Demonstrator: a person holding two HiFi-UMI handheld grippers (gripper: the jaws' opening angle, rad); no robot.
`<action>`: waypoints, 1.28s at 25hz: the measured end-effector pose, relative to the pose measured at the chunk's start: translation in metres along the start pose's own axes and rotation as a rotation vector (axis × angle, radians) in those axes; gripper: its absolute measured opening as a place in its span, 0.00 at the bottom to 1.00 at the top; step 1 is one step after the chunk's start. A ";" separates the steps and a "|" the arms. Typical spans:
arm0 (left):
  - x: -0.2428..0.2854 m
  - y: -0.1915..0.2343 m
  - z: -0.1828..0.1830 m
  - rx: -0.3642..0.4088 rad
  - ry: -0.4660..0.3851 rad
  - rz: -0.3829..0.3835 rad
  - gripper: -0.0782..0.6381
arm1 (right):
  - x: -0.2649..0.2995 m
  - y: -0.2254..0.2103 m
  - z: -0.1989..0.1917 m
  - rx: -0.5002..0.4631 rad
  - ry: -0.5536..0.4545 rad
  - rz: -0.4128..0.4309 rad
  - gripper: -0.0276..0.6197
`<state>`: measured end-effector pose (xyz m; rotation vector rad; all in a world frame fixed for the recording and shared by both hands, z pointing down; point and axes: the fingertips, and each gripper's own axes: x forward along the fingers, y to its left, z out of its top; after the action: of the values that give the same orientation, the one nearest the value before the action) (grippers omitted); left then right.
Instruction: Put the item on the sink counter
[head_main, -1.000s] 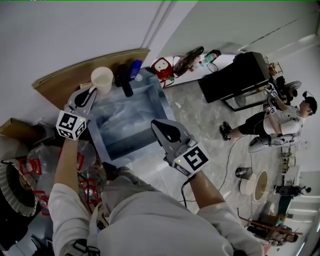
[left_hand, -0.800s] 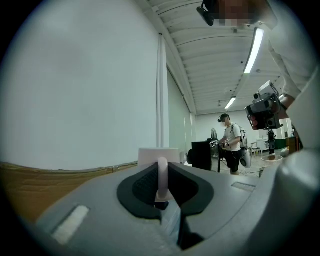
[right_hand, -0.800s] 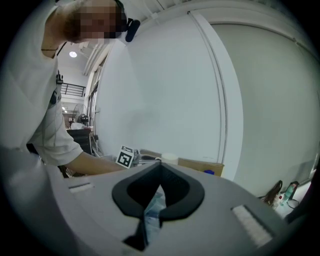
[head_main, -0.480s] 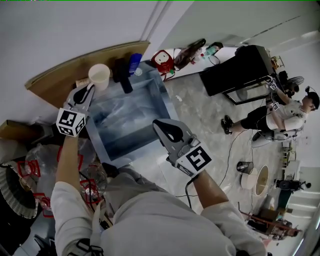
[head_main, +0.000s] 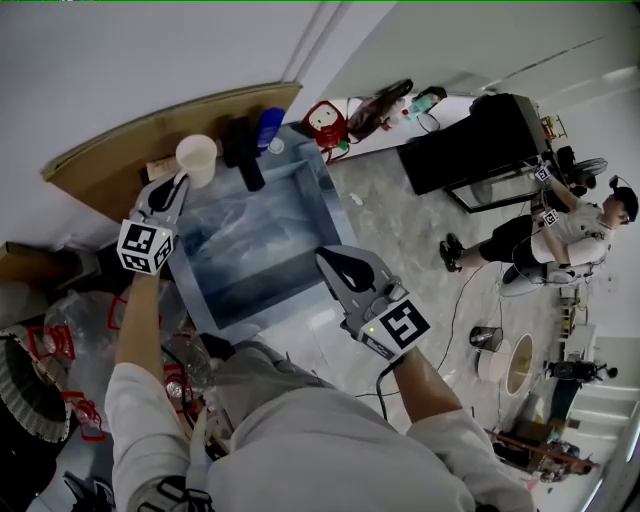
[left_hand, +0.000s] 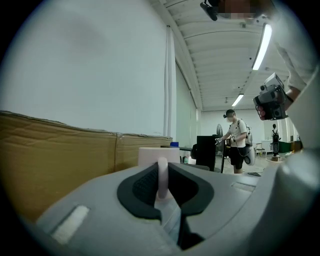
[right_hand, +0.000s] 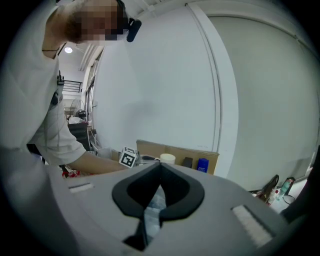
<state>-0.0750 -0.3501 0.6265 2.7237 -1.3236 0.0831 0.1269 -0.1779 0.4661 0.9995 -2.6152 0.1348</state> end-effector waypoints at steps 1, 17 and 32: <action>0.000 0.001 -0.003 -0.002 0.003 0.003 0.16 | 0.000 -0.001 -0.001 -0.001 0.003 -0.001 0.05; 0.015 0.012 -0.042 -0.009 0.054 0.021 0.16 | 0.012 -0.009 -0.013 -0.001 0.028 0.009 0.05; 0.023 0.014 -0.073 -0.007 0.100 0.036 0.16 | 0.008 -0.021 -0.023 0.004 0.043 0.000 0.05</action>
<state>-0.0722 -0.3676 0.7024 2.6525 -1.3424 0.2147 0.1414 -0.1944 0.4897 0.9874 -2.5767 0.1594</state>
